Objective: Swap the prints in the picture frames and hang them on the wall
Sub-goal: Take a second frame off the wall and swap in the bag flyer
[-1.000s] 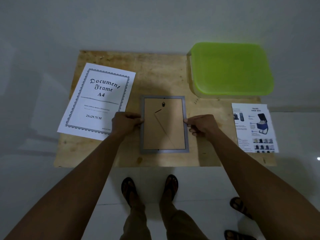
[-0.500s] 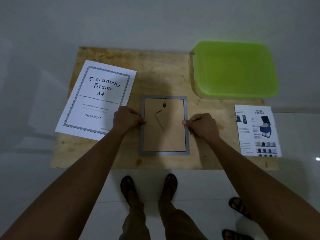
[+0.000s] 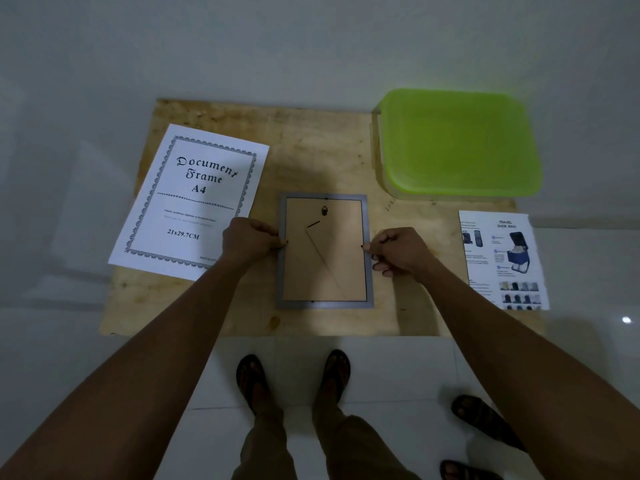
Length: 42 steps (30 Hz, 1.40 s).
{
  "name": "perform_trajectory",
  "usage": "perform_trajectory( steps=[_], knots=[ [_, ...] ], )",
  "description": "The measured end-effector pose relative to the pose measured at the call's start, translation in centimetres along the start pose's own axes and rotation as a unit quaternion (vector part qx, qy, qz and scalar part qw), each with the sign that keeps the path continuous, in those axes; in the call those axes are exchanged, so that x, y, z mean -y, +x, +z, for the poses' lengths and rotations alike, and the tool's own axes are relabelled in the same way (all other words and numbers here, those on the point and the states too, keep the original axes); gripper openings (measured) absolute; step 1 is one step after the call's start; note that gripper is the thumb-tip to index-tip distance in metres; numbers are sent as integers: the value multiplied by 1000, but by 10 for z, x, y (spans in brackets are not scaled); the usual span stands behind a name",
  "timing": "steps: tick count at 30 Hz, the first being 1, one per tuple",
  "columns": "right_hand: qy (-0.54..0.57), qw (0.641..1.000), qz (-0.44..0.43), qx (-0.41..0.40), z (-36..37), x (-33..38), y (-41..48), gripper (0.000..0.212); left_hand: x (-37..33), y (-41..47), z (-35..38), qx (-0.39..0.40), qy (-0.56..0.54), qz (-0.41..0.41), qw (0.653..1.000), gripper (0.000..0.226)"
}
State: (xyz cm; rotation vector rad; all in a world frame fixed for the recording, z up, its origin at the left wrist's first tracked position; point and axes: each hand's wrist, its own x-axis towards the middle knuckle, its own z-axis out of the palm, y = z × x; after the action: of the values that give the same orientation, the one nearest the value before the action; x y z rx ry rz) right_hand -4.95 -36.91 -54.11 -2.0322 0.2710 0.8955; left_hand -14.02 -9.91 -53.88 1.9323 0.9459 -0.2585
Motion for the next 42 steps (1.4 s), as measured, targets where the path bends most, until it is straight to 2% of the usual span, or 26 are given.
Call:
perform_trajectory(
  steps=[7, 14, 19, 24, 26, 28, 30, 33, 36, 39, 42],
  knots=[
    [-11, 1000, 6, 9, -1, 4, 3, 17, -5, 9, 0, 5, 44, 4, 999, 36],
    [-25, 998, 53, 24, 0, 7, 15, 15, -9, 22, 1, 13, 93, 0, 996, 35],
    [-72, 996, 43, 4, 2, 12, 16, 18, -10, 26, 8, -2, 126, -14, 992, 47],
    [-85, 996, 21, -8, 2, 12, 6, 19, -7, 26, 8, 0, 128, -3, 992, 37],
    [-99, 994, -13, -40, 7, 8, -3, 20, -6, 28, 5, 14, 139, 12, 990, 37],
    [-145, 981, -52, -122, 21, 2, -19, 22, -10, 28, 1, 20, 161, 43, 986, 39],
    [-169, 962, -84, -200, 44, -10, -38, 45, -15, 29, 1, 1, 172, 91, 981, 44],
    [-177, 948, -147, -217, 76, -30, -57, 82, -28, 35, 8, -1, 164, 169, 972, 47],
    [-213, 951, -119, -190, 94, -44, -66, 99, -40, 46, 16, 29, 177, 196, 964, 56],
    [-218, 953, -115, -174, 104, -51, -71, 111, -46, 56, 20, 40, 230, 224, 946, 42],
    [-204, 959, -112, -164, 109, -54, -73, 119, -48, 65, 22, 41, 219, 235, 946, 41]
  ],
)
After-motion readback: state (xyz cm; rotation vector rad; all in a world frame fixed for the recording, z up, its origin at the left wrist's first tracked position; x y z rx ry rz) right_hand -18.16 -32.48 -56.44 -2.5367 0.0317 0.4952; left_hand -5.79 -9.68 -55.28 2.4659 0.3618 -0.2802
